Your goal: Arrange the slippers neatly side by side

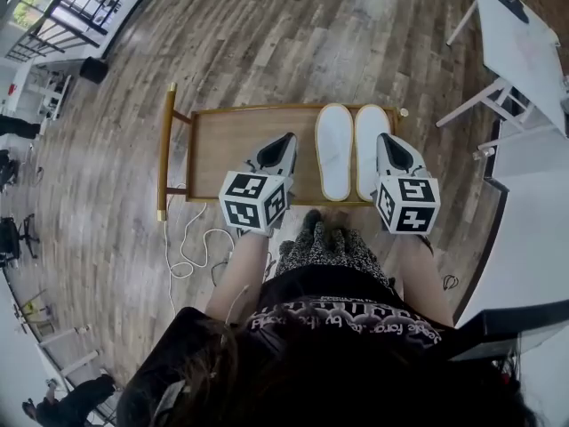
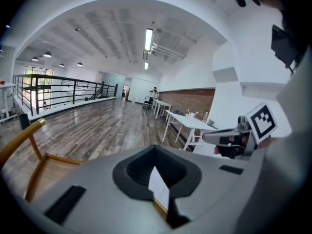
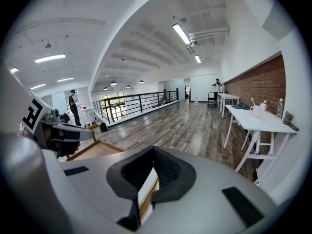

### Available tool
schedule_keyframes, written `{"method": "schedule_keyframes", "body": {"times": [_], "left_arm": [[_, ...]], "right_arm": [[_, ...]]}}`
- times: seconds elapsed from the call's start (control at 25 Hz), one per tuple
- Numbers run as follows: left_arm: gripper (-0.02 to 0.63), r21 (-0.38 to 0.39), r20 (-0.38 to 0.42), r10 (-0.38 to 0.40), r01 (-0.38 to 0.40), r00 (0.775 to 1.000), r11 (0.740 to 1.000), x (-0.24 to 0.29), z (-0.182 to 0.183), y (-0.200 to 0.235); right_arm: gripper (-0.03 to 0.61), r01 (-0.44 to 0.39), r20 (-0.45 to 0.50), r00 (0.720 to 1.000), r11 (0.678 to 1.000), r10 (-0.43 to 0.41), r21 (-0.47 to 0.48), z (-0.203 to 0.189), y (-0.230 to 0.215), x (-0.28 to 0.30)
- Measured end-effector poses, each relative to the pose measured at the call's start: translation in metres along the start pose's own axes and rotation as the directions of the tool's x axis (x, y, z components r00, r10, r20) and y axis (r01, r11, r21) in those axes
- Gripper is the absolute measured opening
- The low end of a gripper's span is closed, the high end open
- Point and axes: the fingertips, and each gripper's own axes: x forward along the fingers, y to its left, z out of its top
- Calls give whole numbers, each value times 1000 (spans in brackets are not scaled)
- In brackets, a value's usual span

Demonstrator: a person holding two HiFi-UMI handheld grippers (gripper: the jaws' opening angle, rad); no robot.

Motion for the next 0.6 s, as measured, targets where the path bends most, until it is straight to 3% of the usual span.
{"method": "schedule_keyframes", "body": {"times": [0.28,0.6], "left_arm": [[3,56,83,15,-20,996,998,-7,42,-10],[3,59,47,12,-15,999,998,-10,28,-22]], "right_arm": [[4,-2,100,995,999,6,-35,24,1,-16],[3,20,97,995,999,-18,-27,24,-2,-24]]}}
